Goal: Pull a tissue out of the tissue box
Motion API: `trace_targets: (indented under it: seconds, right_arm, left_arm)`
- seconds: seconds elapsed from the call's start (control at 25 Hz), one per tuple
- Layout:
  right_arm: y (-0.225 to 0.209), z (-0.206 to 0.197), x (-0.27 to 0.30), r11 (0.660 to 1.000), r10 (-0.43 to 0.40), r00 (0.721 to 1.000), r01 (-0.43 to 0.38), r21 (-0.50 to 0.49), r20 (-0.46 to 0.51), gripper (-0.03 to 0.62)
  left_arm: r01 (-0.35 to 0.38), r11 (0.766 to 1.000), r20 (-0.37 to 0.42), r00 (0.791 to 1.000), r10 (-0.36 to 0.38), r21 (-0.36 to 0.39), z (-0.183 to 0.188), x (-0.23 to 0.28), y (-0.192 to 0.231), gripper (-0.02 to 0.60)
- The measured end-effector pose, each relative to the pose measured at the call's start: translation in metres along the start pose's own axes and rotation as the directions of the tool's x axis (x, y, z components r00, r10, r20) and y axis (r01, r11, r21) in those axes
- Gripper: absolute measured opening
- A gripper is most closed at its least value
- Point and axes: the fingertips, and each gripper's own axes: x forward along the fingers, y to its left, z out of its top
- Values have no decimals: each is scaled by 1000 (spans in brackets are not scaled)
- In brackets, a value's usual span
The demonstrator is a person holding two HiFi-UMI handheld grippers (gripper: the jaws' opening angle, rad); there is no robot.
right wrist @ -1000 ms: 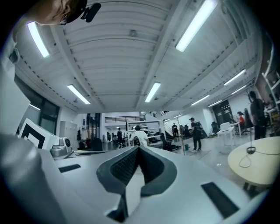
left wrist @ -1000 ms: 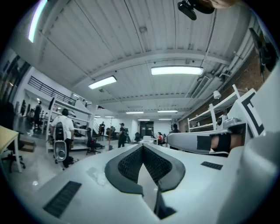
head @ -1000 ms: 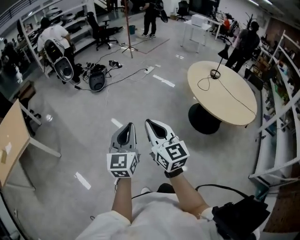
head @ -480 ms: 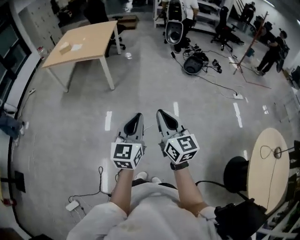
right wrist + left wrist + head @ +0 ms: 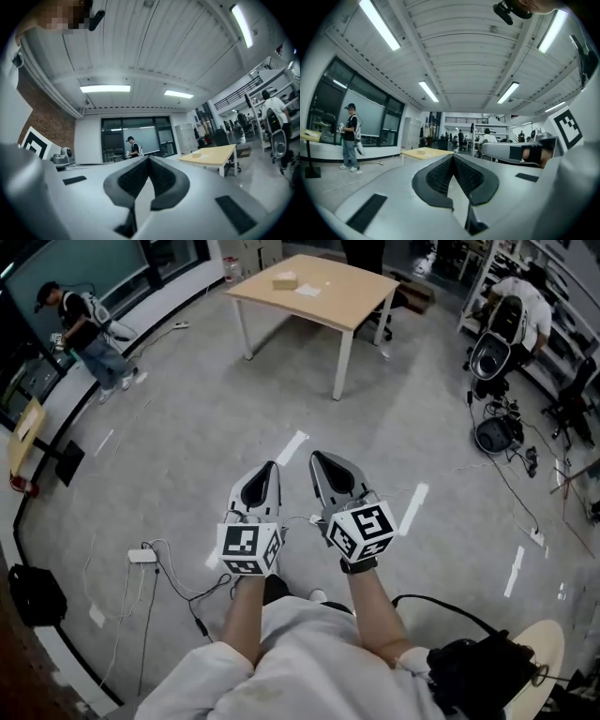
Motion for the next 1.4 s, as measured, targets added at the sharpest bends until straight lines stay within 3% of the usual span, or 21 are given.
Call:
trace_targets:
  seconds: [0.12,0.28,0.44,0.72,1.12,1.4]
  right_arm:
    - [52,-11,51,995,100,995,-101,-20,-8,-5]
    - [96,-15,116,984,167,986,-167,-62,-4,-5]
    - [121,-5,174,980,176,984,-173,-94,23,-5]
    - [180,-22,258,977,186,983,-184,-109,6,-5]
    - [156,-40,337,983,149,988,-153,-101,-46,-5]
    - [138,-56,445,981,181,983,-182,-62,-34,-5]
  left_arm:
    - [-69,998,27,997,69,-7,4,-16,59,0]
    - [-104,995,87,991,103,5,19,-16,126,0]
    - [-112,993,112,988,107,41,38,-10,183,0]
    - [-140,990,122,983,137,15,39,-16,290,0]
    - [-98,994,122,987,104,-47,31,38,342,1]
    - [-107,994,91,990,109,-22,25,107,425,0]
